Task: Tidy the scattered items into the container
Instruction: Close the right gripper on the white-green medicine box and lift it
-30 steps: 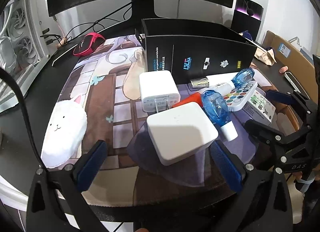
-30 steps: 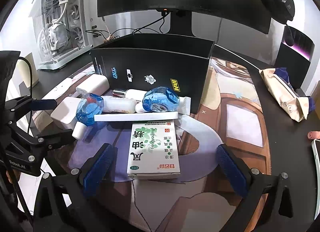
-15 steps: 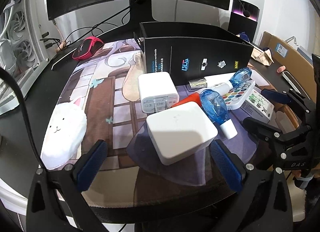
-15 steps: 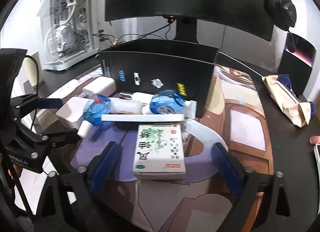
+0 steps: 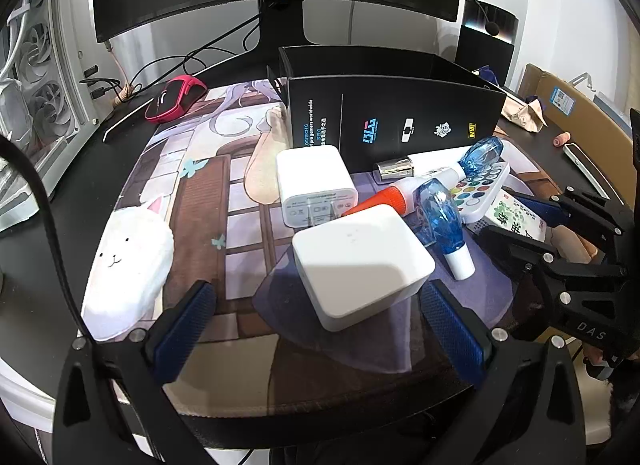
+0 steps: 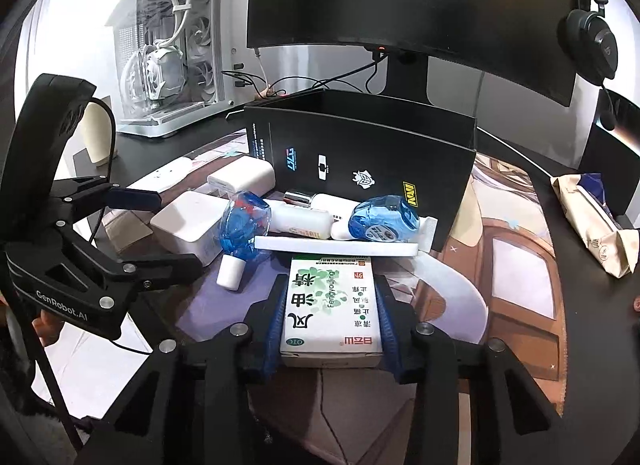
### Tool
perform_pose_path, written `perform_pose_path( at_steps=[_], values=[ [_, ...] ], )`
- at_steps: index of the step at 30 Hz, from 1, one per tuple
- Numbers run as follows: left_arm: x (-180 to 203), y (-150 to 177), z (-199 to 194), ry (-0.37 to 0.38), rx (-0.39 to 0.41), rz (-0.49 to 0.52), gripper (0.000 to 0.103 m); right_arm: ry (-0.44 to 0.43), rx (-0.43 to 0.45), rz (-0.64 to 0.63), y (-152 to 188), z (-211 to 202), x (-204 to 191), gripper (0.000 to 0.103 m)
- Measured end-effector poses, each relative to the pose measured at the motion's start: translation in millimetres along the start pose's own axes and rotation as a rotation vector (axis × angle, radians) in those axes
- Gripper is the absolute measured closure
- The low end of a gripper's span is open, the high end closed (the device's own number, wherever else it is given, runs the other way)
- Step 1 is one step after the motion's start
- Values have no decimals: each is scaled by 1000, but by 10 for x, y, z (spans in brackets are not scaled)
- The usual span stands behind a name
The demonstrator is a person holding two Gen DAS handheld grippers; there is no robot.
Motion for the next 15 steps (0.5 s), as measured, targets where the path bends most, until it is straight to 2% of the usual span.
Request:
perform_pose_path(
  at_steps=[15],
  values=[
    [2,1,-8,-2,7,2,0,2,-3,1,-2,-1,-4,63]
  ],
)
Point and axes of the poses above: each gripper's, at about its wrist camera, not at the fingertips, and z roughly the way its jaws point, x to its right, y to its underside, the point moved 10 cm from there along z, roughly the way its jaws point, and after that the axes turned 4 degrees about -x, right-handed, at the moved point
